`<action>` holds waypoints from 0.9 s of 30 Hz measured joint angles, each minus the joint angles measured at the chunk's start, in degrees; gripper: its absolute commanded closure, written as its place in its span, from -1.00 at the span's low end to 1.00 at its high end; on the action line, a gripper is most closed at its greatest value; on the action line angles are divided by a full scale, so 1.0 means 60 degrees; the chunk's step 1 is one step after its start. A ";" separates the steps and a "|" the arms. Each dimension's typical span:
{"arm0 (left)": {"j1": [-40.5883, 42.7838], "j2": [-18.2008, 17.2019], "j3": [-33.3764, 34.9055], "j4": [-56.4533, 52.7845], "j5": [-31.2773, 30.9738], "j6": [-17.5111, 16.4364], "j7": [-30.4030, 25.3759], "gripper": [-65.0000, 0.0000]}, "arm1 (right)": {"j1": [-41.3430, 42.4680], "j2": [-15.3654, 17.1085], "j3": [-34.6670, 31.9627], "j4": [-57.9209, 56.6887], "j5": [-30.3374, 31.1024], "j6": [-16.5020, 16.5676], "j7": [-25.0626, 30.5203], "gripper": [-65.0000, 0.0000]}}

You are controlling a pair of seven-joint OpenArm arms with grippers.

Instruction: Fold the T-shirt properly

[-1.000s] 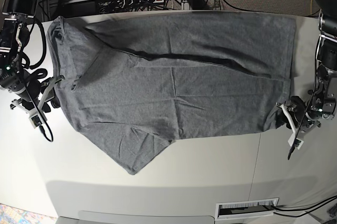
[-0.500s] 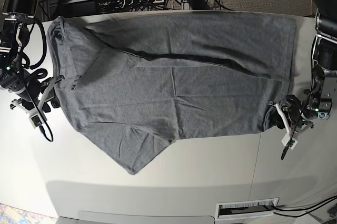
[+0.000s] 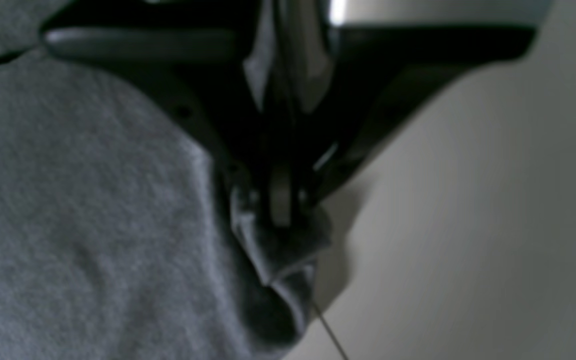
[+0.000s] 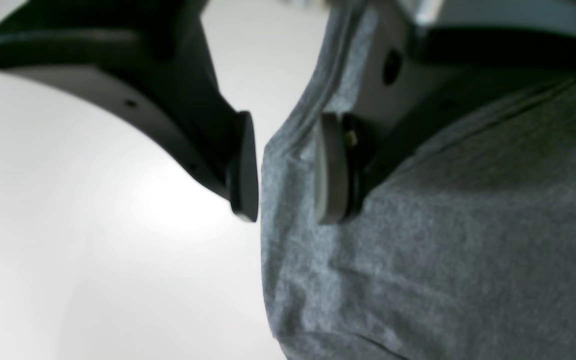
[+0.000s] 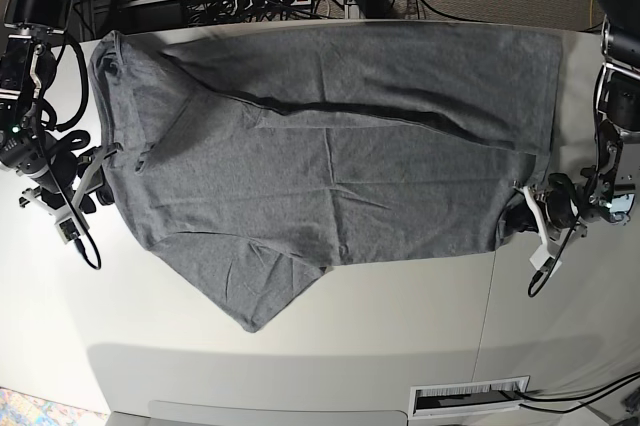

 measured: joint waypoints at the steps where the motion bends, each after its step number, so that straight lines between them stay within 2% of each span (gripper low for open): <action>1: 0.0000 0.0000 -0.0007 0.0000 0.0011 -0.0004 0.0004 1.00 | 0.0000 0.0000 0.0000 0.0000 0.0004 -0.0004 0.0000 0.38; 7: -0.0197 -0.0051 0.0004 0.0000 0.0346 -0.0007 0.0055 1.00 | 0.0025 0.0000 0.0000 0.0000 -0.0106 -0.0004 0.0113 0.38; 13: -0.0321 -0.0466 0.0011 0.0484 0.0361 -0.0007 0.0284 1.00 | 0.0073 0.0000 0.0000 0.0000 -0.1133 -0.0004 0.1151 0.38; 20: -0.0321 -0.0940 0.0047 0.1599 -0.0772 -0.0011 0.1271 1.00 | 0.0076 0.0000 0.0000 -0.0044 -0.1260 0.0000 0.1468 0.38; 25: -0.0321 -0.1137 0.0051 0.2273 -0.1180 -0.0011 0.1843 1.00 | 0.0080 0.0000 0.0000 -0.0962 -0.1286 0.0022 0.2153 0.38; 27: -0.0321 -0.1188 0.0051 0.2448 -0.1311 -0.0310 0.2007 1.00 | 0.0160 -0.0004 0.0000 -0.1475 -0.1311 0.0025 0.2473 0.38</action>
